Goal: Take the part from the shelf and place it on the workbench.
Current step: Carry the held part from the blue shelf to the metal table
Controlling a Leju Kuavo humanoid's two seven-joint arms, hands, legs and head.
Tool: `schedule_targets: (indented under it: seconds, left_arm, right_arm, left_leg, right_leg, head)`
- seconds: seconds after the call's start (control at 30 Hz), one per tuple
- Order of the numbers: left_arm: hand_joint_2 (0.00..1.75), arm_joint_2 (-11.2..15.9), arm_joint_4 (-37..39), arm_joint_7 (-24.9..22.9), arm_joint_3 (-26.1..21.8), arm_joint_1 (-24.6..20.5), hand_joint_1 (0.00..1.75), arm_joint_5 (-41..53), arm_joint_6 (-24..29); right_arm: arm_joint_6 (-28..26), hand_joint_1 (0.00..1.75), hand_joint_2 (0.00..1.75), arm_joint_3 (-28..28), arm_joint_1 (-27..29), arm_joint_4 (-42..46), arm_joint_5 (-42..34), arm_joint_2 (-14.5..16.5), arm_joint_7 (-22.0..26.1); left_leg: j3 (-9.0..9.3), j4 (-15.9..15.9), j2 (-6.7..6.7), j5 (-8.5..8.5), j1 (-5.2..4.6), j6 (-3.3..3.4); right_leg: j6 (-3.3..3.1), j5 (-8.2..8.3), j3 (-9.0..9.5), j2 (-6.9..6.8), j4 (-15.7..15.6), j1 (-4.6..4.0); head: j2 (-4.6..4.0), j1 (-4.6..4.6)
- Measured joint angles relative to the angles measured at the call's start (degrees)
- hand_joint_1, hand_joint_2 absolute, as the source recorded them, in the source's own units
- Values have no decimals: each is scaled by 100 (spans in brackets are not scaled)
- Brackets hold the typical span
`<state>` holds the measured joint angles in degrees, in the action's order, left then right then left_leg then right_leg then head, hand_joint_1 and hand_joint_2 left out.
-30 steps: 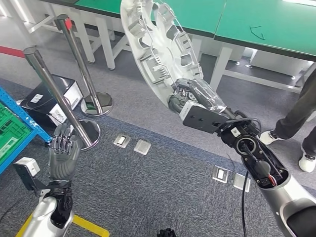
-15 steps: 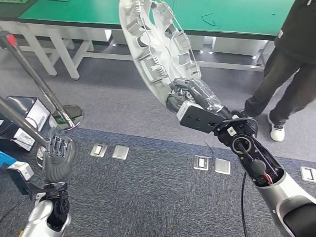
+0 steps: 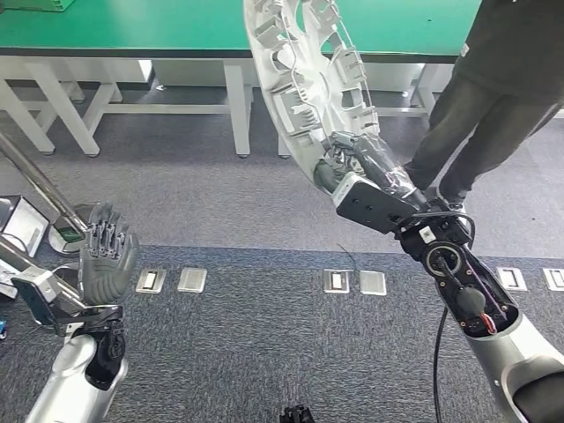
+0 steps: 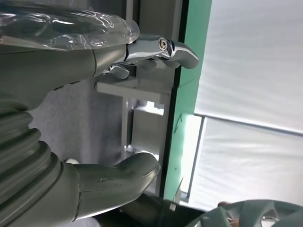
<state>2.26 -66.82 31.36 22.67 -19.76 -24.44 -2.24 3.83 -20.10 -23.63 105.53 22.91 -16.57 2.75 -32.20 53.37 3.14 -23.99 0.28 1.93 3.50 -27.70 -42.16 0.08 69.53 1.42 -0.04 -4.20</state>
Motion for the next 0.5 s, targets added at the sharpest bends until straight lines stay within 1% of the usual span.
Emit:
schedule_targets:
  seconds: [0.03,0.07,0.1,0.13,0.17,0.2,0.23,0.27,0.3,0.33,0.37,0.4,0.43,0.47,0.5]
  left_arm:
    - [175,-1,5,0,0,-6,0,0,-1]
    - [175,0,8,0,0,-16,0,0,-1]
    - [175,1,10,-1,1,-26,0,1,-1]
    - [175,2,11,-1,1,-36,0,1,-1]
    - [175,3,13,-1,1,-42,0,1,-1]
    - [175,2,15,-2,1,-46,0,2,-1]
    - [175,1,16,-1,1,-50,0,1,-1]
    - [175,2,17,-1,1,-54,0,1,-1]
    - [175,2,18,-1,1,-59,0,1,-1]
    - [175,3,21,-1,1,-59,0,1,-1]
    - [175,5,26,0,1,-54,0,1,-1]
    - [175,8,34,0,1,-43,0,1,-1]
    - [175,10,44,0,1,-32,0,1,-1]
    - [175,14,54,0,1,-24,0,0,-1]
    - [175,18,61,0,1,-22,0,0,-1]
  right_arm:
    - [-1,175,175,7,1,1,0,0,-1]
    - [-1,175,175,11,0,0,0,0,1]
    - [-3,175,175,16,2,2,0,0,2]
    - [-6,175,175,21,7,3,0,0,2]
    - [-8,175,175,26,13,3,0,0,1]
    - [-11,175,175,32,19,4,0,0,0]
    - [-12,175,175,38,23,5,0,0,-1]
    - [-12,175,175,44,22,10,-1,0,-1]
    - [-12,175,175,50,20,14,-1,0,0]
    - [-12,175,175,55,20,18,-1,0,1]
    - [-12,175,175,58,18,19,-1,1,1]
    - [-11,175,175,58,20,18,0,1,1]
    - [-12,175,175,58,22,17,0,1,1]
    - [-11,175,175,57,23,17,0,2,1]
    - [-12,175,175,57,23,16,0,2,1]
  left_leg:
    - [11,15,64,-21,3,-23]
    - [16,39,118,-49,-9,-55]
    - [19,67,170,-75,-23,-84]
    - [20,89,217,-94,-40,-111]
    - [21,99,265,-105,-56,-135]
    - [28,102,323,-110,-54,-155]
    - [32,111,345,-133,-43,-185]
    - [12,179,280,-195,-25,-213]
    - [-65,368,152,-317,-8,-237]
    - [-220,710,-16,-500,5,-253]
    - [-429,1145,-169,-700,9,-256]
    - [-657,1585,-247,-868,7,-251]
    - [-833,1893,-280,-946,3,-237]
    - [-904,1969,-293,-907,-1,-212]
    - [-858,1804,-314,-759,-7,-177]
  right_leg:
    - [16,201,223,-80,-409,12]
    - [23,350,451,-201,-830,-3]
    - [2,456,619,-277,-1160,-13]
    - [-31,500,709,-319,-1349,-28]
    - [-77,490,719,-297,-1401,-48]
    - [-129,502,704,-211,-1403,-48]
    - [-166,509,703,-149,-1405,-49]
    - [-202,518,705,-87,-1409,-47]
    - [-237,528,709,-29,-1415,-40]
    - [-265,535,710,27,-1419,-34]
    - [-287,540,703,86,-1419,-40]
    - [-305,543,697,153,-1419,-51]
    - [-315,546,693,230,-1419,-65]
    - [-322,550,691,308,-1419,-80]
    - [-326,554,691,389,-1419,-92]
  head:
    - [0,-17]
    - [0,-33]
    - [0,-38]
    - [0,-23]
    - [0,-3]
    - [0,23]
    - [0,45]
    - [0,62]
    - [0,81]
    - [0,104]
    - [0,129]
    - [0,143]
    - [0,153]
    - [0,157]
    - [0,159]
